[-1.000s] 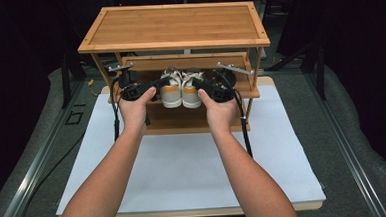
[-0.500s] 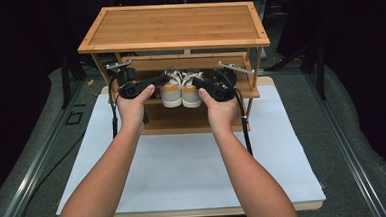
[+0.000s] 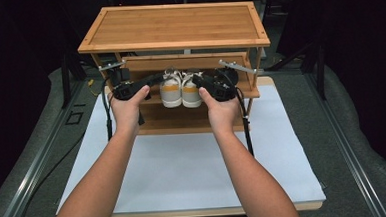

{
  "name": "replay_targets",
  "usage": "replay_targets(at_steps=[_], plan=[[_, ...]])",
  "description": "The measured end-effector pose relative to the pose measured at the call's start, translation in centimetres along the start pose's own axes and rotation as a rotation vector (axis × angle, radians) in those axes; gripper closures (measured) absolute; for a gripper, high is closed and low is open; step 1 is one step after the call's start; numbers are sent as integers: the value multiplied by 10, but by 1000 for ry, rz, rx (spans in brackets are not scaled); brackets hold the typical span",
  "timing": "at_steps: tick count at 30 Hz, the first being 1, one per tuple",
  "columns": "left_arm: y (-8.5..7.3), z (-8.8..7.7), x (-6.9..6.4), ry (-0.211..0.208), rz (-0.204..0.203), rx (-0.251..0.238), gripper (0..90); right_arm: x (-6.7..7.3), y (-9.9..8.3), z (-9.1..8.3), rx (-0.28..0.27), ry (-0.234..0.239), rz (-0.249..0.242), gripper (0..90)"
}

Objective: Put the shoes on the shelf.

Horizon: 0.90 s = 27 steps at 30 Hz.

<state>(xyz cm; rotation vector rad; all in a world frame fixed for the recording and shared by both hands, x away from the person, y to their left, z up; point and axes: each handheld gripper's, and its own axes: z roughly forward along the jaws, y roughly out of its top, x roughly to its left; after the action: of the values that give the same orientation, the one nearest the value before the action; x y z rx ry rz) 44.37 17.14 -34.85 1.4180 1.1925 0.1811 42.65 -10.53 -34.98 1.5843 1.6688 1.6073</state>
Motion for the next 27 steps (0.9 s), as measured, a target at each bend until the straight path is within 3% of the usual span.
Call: replay_targets(at_steps=[4, 5, 9, 15, 18, 27], plan=[[2, -9, 0, 3, 19, -14, 565, 1, 3, -5, -20, 13, -15, 535], [2, -11, 0, 11, 38, -8, 586, 1, 4, -6, -22, 14, -19, 535], [0, -19, -1, 2, 48, 11, 651, 0, 5, -14, -25, 14, -40, 553], [-5, -28, 0, 3, 66, 21, 750, -4, 5, -27, -7, -1, -63, 668], [-7, -30, 1, 1, 75, 30, 801, -7, 1, -30, -24, -5, -74, 728], [-21, -28, 0, -9, 93, 46, 898, -12, -13, -30, 16, 5, -89, 878]])
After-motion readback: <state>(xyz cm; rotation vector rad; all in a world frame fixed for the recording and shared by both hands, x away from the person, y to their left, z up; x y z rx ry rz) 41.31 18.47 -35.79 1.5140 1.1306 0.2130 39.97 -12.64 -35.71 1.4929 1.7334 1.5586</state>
